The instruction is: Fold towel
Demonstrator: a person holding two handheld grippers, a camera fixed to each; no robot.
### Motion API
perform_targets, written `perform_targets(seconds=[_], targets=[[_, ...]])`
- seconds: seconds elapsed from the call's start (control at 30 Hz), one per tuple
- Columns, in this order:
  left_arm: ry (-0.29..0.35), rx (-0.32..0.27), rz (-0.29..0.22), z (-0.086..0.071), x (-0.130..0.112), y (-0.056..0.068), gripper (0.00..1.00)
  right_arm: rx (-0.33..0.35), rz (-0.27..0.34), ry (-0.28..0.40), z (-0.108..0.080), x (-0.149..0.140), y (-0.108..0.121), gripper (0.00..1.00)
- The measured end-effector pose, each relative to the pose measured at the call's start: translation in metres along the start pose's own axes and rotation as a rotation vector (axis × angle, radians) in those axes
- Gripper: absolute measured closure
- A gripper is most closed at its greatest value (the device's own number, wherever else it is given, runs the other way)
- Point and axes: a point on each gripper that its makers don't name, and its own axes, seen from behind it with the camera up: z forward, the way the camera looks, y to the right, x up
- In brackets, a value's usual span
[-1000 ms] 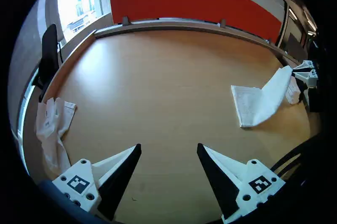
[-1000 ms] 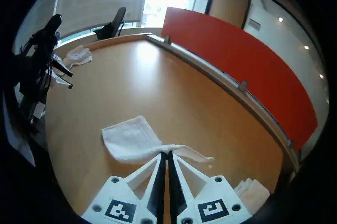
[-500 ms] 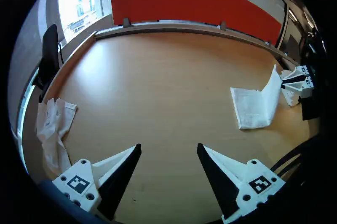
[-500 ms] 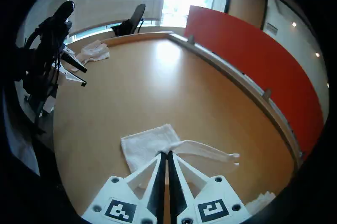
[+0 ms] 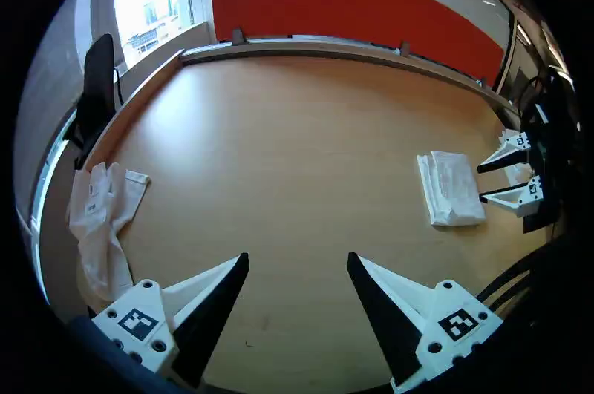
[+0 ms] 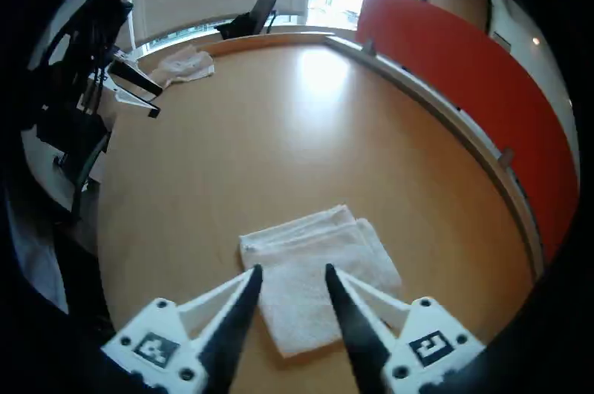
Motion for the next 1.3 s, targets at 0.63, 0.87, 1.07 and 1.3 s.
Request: perform_targets(seconds=[0.63, 0.87, 1.07, 1.3], targets=[[0.006, -0.008, 0.01, -0.002, 0.001, 0.004, 0.02, -0.028, 0.061, -0.035, -0.009, -0.036, 0.002, 0.27], [0.004, -0.009, 0.011, -0.002, -0.001, 0.006, 0.01, -0.037, 0.091, -0.073, -0.008, -0.064, -0.003, 0.27], [0.002, -0.011, 0.014, -0.002, -0.003, 0.008, 0.01, -0.041, 0.117, -0.1, -0.008, -0.084, -0.008, 0.27], [0.002, -0.013, 0.018, -0.001, -0.003, 0.009, 0.02, -0.045, 0.128, -0.116, -0.009, -0.094, -0.009, 0.27]])
